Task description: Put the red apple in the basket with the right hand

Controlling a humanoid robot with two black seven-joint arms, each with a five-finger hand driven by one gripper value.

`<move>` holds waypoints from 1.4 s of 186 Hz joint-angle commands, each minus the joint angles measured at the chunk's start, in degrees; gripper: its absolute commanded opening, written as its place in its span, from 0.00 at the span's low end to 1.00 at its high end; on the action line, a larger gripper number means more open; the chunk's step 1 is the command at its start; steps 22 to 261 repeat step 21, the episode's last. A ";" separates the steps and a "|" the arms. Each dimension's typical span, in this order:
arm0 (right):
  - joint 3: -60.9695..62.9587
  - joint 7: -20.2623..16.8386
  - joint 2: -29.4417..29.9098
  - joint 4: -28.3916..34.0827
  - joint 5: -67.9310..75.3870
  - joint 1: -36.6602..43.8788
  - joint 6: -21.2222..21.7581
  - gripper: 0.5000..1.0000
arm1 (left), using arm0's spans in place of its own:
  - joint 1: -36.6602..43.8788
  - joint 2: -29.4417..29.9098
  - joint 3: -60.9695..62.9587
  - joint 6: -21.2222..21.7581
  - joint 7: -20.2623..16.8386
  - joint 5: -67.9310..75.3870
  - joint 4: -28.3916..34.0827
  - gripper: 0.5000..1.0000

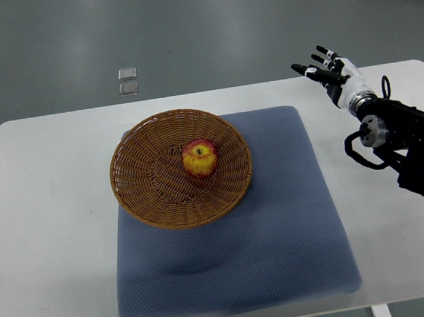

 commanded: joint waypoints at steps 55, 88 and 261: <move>-1.20 0.29 -0.03 0.07 -1.02 -0.14 1.85 0.84 | 0.00 0.00 0.00 0.01 0.03 -0.01 0.00 1.00; -1.20 0.29 -0.03 0.07 -1.02 -0.14 1.85 0.84 | 0.00 0.00 0.00 0.01 0.03 -0.01 0.00 1.00; -1.20 0.29 -0.03 0.07 -1.02 -0.14 1.85 0.84 | 0.00 0.00 0.00 0.01 0.03 -0.01 0.00 1.00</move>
